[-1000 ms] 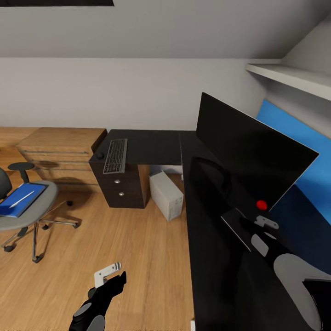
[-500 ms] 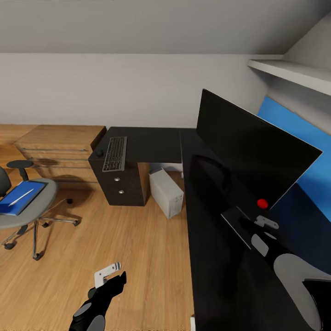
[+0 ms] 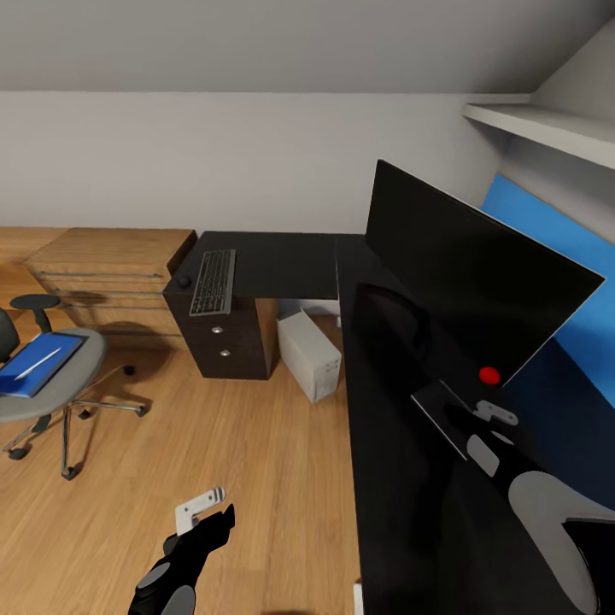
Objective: In the bedroom, organize the workspace by keeping the computer under the desk, ensuring the monitor is on the desk, placing the keyboard on the desk next to the monitor, placing the mouse on the desk next to the keyboard, moving the folder from the swivel chair onto the desk next to the mouse, stacking the notebook on top of the folder with the pen on top of the notebook, and positioning the swivel chair next to the desk.
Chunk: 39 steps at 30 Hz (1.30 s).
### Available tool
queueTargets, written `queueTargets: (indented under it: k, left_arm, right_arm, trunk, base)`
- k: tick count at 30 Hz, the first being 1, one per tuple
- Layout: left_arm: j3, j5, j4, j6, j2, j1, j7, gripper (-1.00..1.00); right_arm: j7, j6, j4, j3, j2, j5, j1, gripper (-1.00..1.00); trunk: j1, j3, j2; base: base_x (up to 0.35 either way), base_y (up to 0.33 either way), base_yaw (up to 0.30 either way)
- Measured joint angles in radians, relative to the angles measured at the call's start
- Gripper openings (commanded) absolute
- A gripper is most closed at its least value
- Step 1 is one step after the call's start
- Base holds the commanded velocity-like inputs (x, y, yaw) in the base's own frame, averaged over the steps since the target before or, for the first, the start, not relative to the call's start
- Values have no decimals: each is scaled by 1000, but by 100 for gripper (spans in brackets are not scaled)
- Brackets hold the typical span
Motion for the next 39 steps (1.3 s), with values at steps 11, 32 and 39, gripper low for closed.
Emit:
queueTargets:
  k: [11,32,39]
  left_arm:
    - [-1,2,5,0,-3,0,2,100]
    - [1,-1,23,0,-3,0,6,100]
    - [2,-1,22,0,-1,0,3,100]
  right_arm:
    - [-1,-75,-1,1,-9,3,0,100]
    - [1,-181,-1,4,-17,4,0,100]
    - [-2,-188,-1,5,-14,4,0,100]
  trunk:
    - [0,-1,0]
    - [0,-1,0]
    - [0,-1,0]
  base:
    - [0,0,0]
    - [0,0,0]
    - [0,0,0]
